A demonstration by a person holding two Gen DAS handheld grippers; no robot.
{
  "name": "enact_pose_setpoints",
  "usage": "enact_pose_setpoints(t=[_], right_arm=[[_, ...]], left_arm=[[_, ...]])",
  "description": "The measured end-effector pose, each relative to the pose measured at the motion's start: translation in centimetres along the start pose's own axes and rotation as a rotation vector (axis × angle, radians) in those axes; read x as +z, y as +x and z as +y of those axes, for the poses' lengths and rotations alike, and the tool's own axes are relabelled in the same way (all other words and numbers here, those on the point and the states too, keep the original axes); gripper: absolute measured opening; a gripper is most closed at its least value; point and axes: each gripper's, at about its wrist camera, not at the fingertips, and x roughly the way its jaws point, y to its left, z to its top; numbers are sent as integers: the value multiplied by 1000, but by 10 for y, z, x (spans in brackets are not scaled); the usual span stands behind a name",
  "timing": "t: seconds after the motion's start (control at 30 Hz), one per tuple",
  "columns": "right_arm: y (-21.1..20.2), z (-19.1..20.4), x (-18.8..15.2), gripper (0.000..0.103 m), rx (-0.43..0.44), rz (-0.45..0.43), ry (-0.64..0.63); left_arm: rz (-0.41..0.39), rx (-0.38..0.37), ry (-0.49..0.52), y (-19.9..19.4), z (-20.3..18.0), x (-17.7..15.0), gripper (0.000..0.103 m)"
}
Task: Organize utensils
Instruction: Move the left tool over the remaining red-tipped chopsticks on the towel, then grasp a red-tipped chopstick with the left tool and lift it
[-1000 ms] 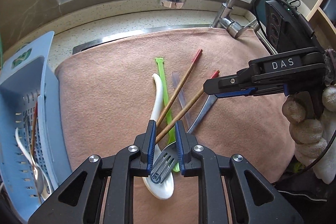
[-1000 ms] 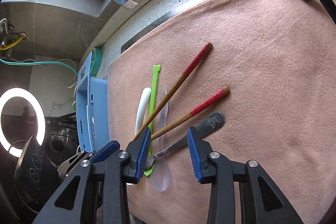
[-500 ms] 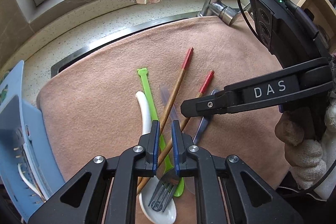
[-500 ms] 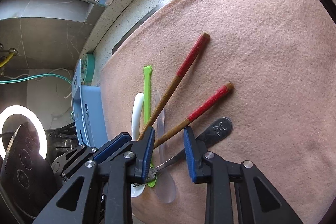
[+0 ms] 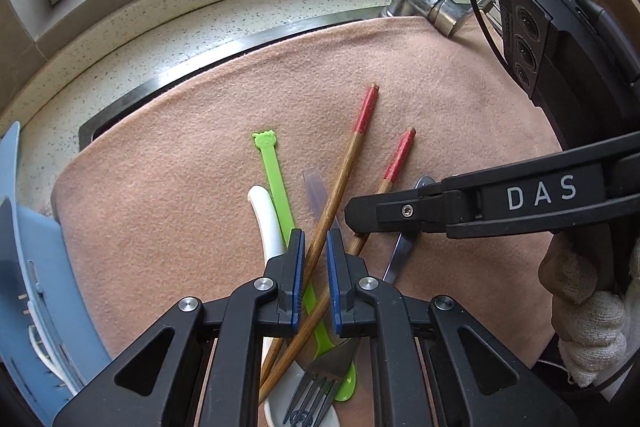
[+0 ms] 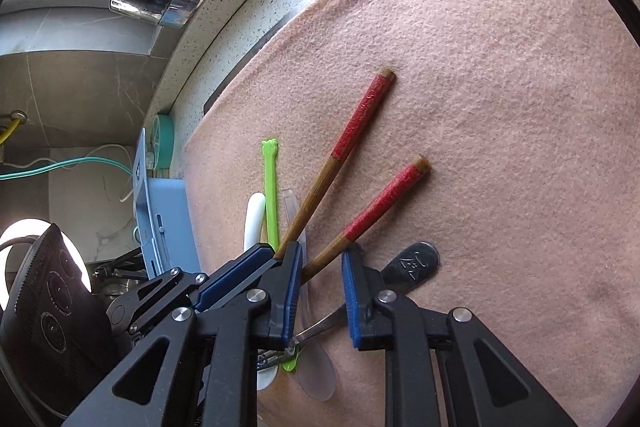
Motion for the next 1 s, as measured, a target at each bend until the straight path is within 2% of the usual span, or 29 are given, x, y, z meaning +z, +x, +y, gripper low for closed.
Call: enact_pose_setpoints(t=[0.2, 0.43, 0.67, 0.77, 1.0], right_arm=[[-10, -6, 2, 17, 5, -14, -1], [-5, -5, 3, 18, 11, -14, 15], [-13, -9, -2, 15, 48, -22, 15], [-21, -12, -3, 11, 62, -30, 22], [-26, -21, -4, 11, 49, -26, 24]], left_arm=[[2, 4, -24, -6, 3, -8, 10], [12, 5, -27, 3, 1, 3, 11], [5, 14, -51, -5, 3, -2, 10], [2, 1, -71, -11, 7, -5, 6], [37, 44, -43, -2, 3, -4, 6]])
